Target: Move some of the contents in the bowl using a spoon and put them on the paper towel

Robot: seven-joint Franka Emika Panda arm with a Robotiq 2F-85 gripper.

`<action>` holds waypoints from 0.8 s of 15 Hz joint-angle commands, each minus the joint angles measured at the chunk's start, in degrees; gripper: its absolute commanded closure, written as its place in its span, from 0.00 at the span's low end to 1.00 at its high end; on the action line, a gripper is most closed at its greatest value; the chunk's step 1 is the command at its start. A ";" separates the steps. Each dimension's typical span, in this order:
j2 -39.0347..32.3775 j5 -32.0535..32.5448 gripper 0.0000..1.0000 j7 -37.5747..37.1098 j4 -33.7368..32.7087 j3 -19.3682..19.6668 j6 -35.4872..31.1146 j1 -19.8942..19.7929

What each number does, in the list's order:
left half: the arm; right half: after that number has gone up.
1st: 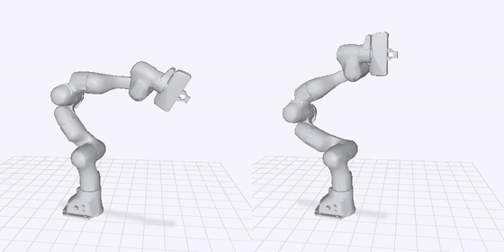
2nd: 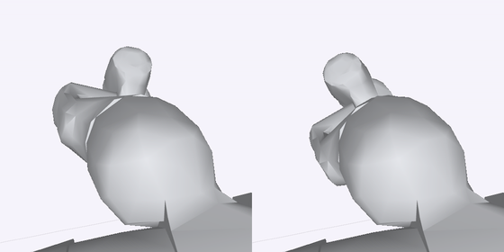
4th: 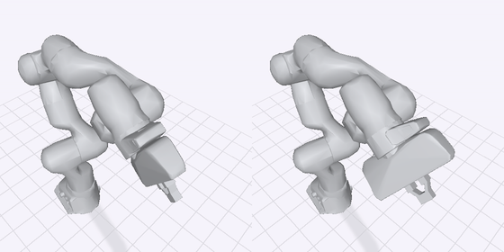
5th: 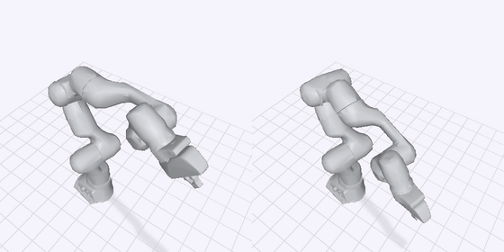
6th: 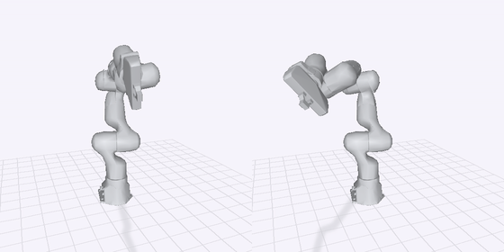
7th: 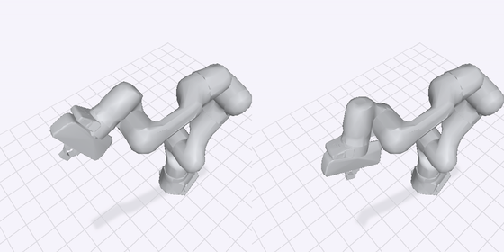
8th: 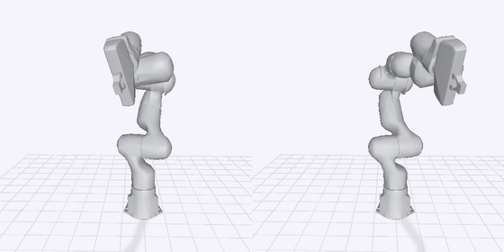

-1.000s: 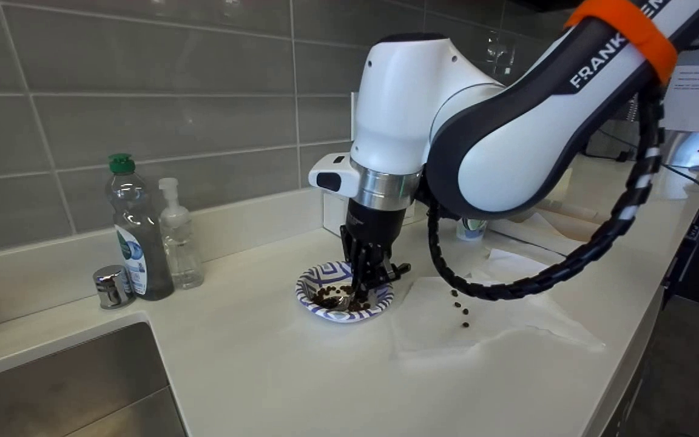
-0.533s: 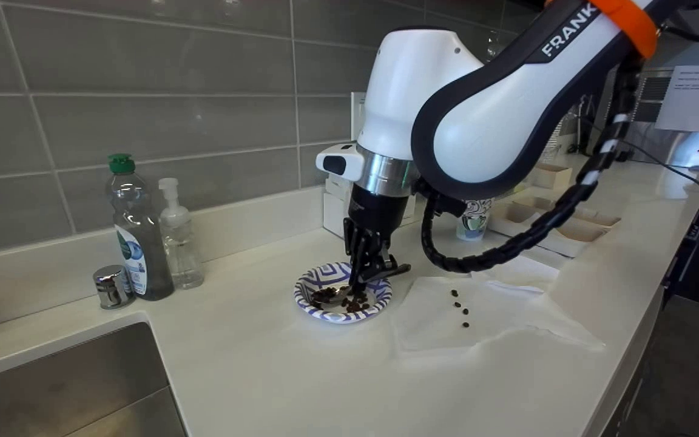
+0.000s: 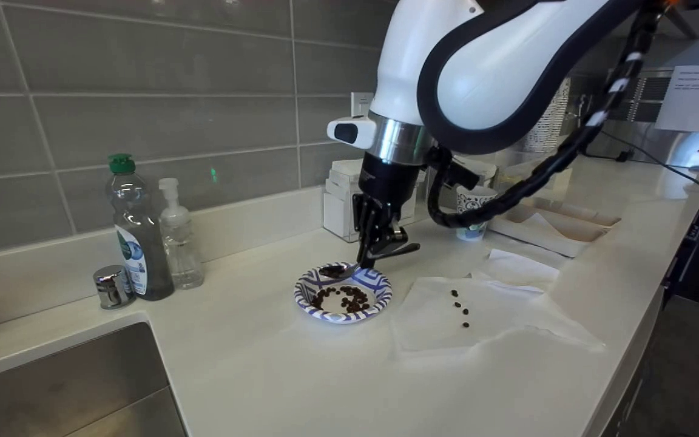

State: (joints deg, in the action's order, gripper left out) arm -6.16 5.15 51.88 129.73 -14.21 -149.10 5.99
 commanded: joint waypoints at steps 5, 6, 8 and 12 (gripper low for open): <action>15.77 -1.55 0.98 0.34 7.68 5.27 11.18 0.30; 17.59 -1.33 0.98 0.15 8.79 6.35 12.12 0.28; 20.96 -1.43 0.98 -0.10 11.41 8.45 13.80 0.34; 25.71 0.05 0.98 -1.67 17.23 11.40 14.63 0.31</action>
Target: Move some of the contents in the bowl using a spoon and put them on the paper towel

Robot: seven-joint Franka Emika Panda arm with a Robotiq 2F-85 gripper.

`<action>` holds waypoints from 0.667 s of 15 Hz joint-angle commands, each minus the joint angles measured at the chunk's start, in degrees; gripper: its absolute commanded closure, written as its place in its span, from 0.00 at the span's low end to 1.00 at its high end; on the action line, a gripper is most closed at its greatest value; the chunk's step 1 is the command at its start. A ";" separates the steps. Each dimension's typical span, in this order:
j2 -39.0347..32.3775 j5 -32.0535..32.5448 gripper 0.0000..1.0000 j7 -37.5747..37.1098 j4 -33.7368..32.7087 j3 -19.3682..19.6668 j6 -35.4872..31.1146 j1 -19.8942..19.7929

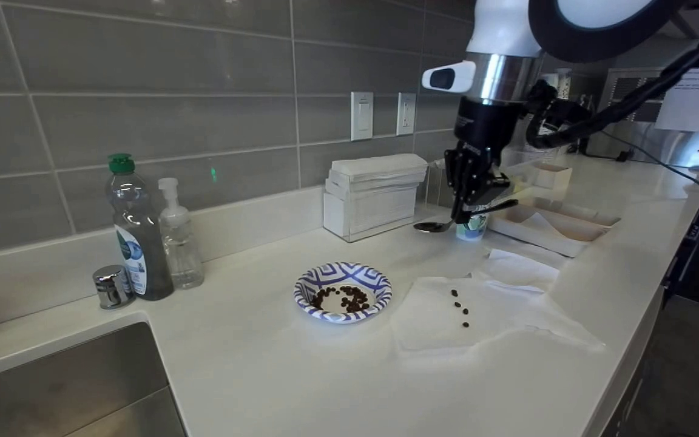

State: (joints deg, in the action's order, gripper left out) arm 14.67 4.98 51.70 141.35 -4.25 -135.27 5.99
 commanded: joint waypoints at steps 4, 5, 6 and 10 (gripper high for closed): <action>5.89 1.69 0.98 -3.57 10.48 1.98 -0.31 0.49; 5.89 3.05 0.98 -4.34 11.21 1.64 -0.32 0.23; 5.62 4.22 0.98 -5.22 11.64 1.40 -0.44 0.06; 4.53 11.14 0.98 -9.39 11.82 0.20 0.16 -0.61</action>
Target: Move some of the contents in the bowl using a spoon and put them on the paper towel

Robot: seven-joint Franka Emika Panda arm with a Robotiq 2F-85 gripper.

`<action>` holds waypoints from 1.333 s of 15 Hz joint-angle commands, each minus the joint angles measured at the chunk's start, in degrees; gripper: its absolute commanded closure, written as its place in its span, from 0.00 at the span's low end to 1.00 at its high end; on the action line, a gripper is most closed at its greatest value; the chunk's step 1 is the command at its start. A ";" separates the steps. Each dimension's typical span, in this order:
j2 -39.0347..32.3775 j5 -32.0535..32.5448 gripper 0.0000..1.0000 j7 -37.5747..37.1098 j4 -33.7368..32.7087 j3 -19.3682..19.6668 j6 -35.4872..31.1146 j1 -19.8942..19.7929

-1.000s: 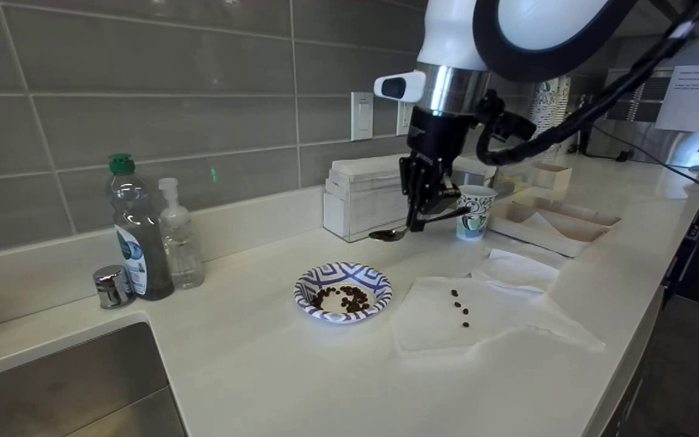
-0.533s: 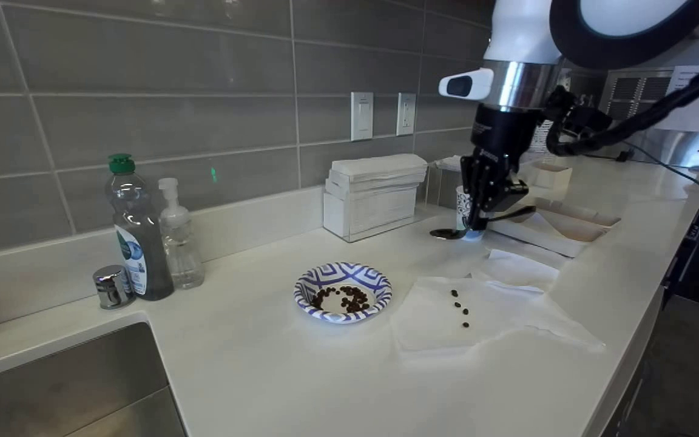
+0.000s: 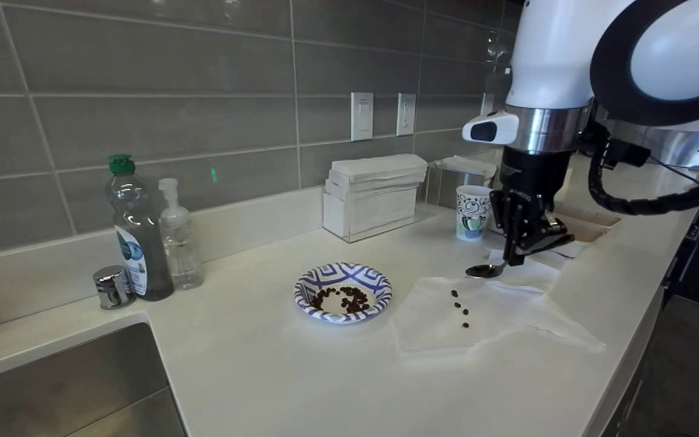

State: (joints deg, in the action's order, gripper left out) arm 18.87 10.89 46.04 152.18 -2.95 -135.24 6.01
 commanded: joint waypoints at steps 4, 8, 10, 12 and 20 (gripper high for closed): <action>-2.54 14.31 0.98 -8.93 -0.64 -2.98 1.09 -0.79; -5.89 21.63 0.98 -13.38 -2.17 -4.92 2.95 -0.59; -7.39 24.85 0.98 -14.75 -3.23 -5.51 4.57 -0.33; -8.99 27.25 0.98 -15.46 -4.55 -5.85 6.57 0.29; -14.04 32.38 0.98 -16.32 -9.21 -7.17 13.27 2.54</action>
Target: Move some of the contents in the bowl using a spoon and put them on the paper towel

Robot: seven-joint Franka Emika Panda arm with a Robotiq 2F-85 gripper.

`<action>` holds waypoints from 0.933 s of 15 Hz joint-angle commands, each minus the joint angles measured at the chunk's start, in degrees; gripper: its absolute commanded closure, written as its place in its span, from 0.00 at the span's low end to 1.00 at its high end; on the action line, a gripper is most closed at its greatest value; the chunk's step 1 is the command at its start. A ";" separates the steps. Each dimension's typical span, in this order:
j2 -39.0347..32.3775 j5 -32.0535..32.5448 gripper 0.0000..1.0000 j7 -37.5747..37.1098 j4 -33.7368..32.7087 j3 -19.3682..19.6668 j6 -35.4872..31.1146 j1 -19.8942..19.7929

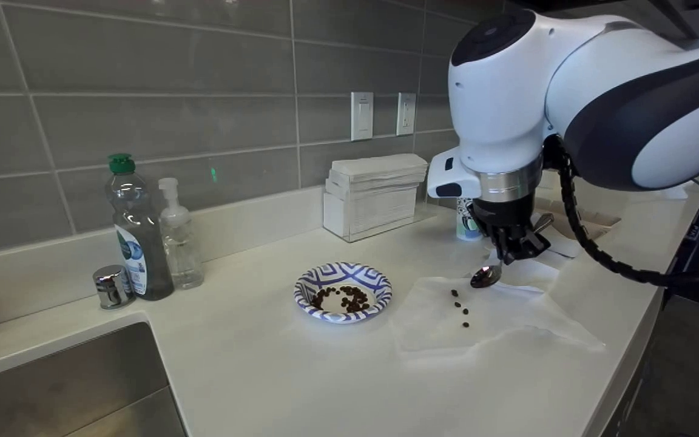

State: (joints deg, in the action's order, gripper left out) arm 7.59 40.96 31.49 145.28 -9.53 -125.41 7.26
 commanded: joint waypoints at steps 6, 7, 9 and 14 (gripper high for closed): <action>-5.26 3.25 0.98 -1.74 -4.47 -1.83 8.49 3.06; -5.55 3.99 0.98 -1.90 -4.74 -2.02 9.34 3.30; -6.04 5.20 0.98 -2.10 -5.31 -2.43 11.12 3.77; -6.20 7.93 0.98 -2.80 -5.87 -3.41 15.41 4.95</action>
State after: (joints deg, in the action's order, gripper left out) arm 2.47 46.93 30.05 140.53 -12.40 -113.12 11.18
